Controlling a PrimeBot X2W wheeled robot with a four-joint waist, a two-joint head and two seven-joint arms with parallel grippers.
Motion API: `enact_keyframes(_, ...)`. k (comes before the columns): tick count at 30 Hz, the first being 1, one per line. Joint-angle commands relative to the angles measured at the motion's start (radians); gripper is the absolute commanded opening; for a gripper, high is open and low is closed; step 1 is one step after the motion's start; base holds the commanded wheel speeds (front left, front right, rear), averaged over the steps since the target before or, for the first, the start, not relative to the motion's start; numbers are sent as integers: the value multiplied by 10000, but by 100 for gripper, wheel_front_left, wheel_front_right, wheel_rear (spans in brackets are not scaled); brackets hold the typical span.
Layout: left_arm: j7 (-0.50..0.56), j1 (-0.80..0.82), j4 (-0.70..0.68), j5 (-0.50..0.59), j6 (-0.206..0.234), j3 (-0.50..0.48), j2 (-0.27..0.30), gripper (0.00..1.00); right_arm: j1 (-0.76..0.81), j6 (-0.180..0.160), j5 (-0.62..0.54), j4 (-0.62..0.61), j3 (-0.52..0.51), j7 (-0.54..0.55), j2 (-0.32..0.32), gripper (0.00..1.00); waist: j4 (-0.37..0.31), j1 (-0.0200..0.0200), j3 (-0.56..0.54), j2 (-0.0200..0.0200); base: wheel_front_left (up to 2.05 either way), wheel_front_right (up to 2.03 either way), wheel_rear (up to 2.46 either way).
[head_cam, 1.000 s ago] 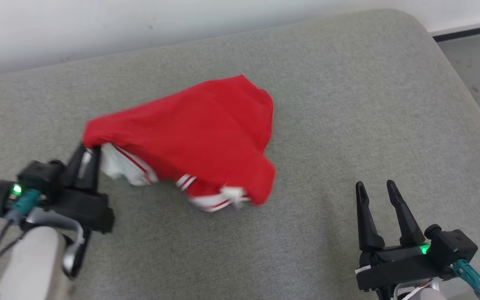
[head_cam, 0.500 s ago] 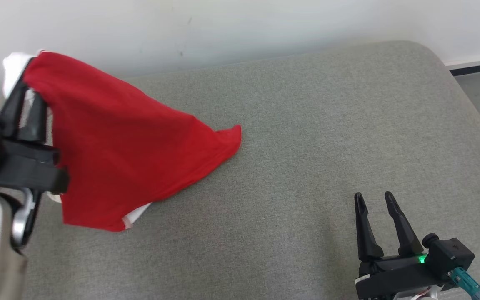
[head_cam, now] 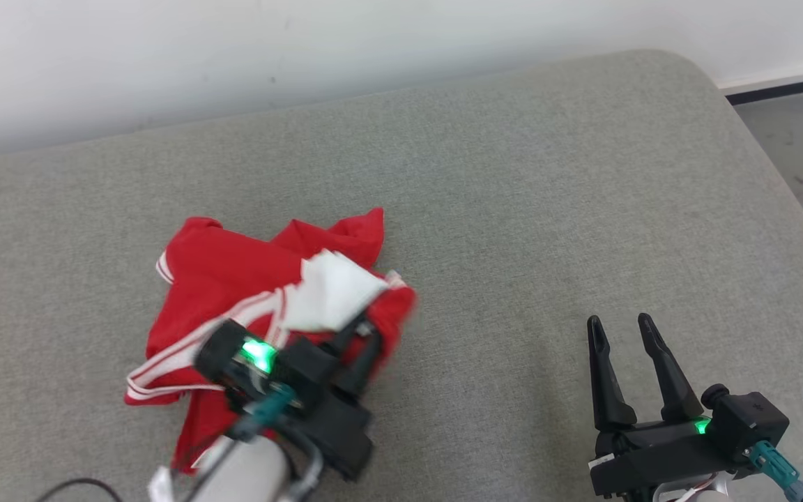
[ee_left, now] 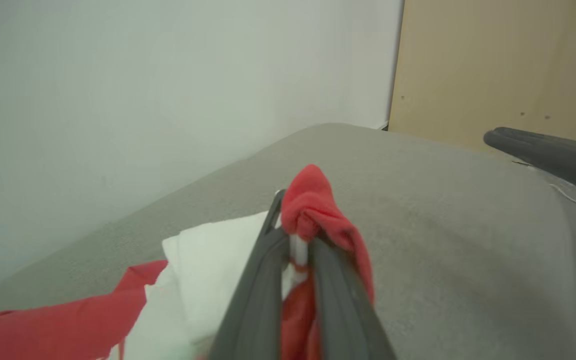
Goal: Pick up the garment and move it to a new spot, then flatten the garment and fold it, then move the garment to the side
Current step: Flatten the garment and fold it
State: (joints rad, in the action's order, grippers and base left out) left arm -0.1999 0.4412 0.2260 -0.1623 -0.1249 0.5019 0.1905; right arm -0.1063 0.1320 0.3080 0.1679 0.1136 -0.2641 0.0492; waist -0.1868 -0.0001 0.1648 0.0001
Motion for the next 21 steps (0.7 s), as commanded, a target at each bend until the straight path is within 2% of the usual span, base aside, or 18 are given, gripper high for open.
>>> enact_keyframes(1,-159,-134,327,-59,-29,368,-232,0,-58,-25,-29,4,13,-6,19,100,-142,1,105,-1,0,0,0)
enact_keyframes(6,-453,-12,1628,-159,-36,1516,-831,0,-98,-25,-92,55,-12,-6,19,100,-243,1,115,-1,0,0,0)
enact_keyframes(7,-493,59,1864,-172,-38,1646,-902,20,-88,-25,-100,79,-7,-6,19,100,-252,1,89,-1,0,0,0)
enact_keyframes(8,-527,118,2052,-183,-39,1786,-969,100,-75,-25,-103,95,-20,-6,19,100,-250,1,60,-1,0,0,0)
enact_keyframes(13,-649,466,2434,-293,-7,1803,-1103,100,42,-25,-201,136,-129,-6,17,100,-74,1,-205,-1,0,0,0)
enact_keyframes(21,-649,319,2390,-491,375,928,-394,100,360,-25,-246,200,-172,-5,20,100,519,1,-810,-1,0,0,0)
